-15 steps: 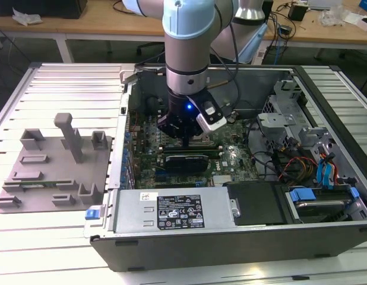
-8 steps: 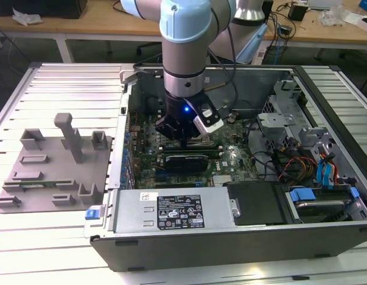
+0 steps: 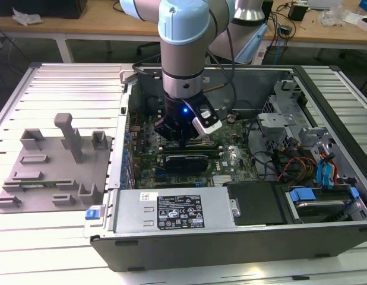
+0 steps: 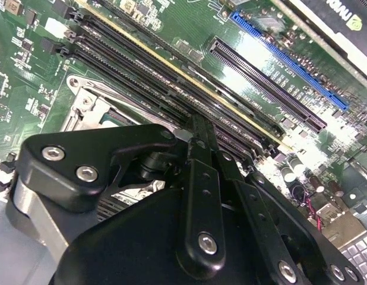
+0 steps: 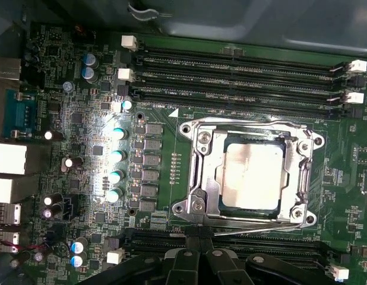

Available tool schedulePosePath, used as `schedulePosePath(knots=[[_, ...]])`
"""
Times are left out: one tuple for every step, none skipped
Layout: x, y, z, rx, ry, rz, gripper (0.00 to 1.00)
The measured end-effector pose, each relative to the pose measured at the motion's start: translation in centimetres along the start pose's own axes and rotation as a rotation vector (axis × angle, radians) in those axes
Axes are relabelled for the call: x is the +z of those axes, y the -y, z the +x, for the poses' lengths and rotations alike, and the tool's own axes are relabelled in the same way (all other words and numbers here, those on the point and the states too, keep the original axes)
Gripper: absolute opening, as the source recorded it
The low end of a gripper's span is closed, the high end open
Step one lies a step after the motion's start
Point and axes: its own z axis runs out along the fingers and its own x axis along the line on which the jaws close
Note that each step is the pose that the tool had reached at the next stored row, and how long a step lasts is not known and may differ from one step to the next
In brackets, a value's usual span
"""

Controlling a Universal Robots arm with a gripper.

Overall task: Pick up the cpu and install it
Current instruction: 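Install the second cpu locking lever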

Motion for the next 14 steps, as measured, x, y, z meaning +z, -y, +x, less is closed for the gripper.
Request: schedulePosePath(knots=[[0.00,0.00,0.00,0.000,0.0000,0.0000,0.11],[0.01,0.00,0.00,0.000,0.0001,-0.0001,0.11],[0.01,0.00,0.01,0.000,0.0001,-0.0001,0.11],[0.01,0.00,0.01,0.000,0.0001,-0.0001,0.11],[0.01,0.00,0.01,0.000,0.0001,-0.0001,0.11],[-0.09,-0.02,0.00,0.000,0.0007,-0.0010,0.11],[-0.33,-0.03,-0.02,0.000,0.0011,-0.0012,0.11],[-0.63,-0.01,-0.02,0.000,0.0002,-0.0001,0.11],[-0.68,-0.02,-0.03,0.000,0.0003,-0.0004,0.11],[-0.68,-0.02,-0.03,0.000,0.0004,-0.0014,0.11],[-0.69,-0.02,-0.02,0.001,0.0023,-0.0266,0.11],[-0.67,-0.01,-0.02,0.002,0.0044,-0.0526,0.11],[-0.66,0.01,-0.02,0.003,0.0049,-0.0592,0.11],[-0.65,0.04,-0.02,0.003,0.0051,-0.0613,0.11]])
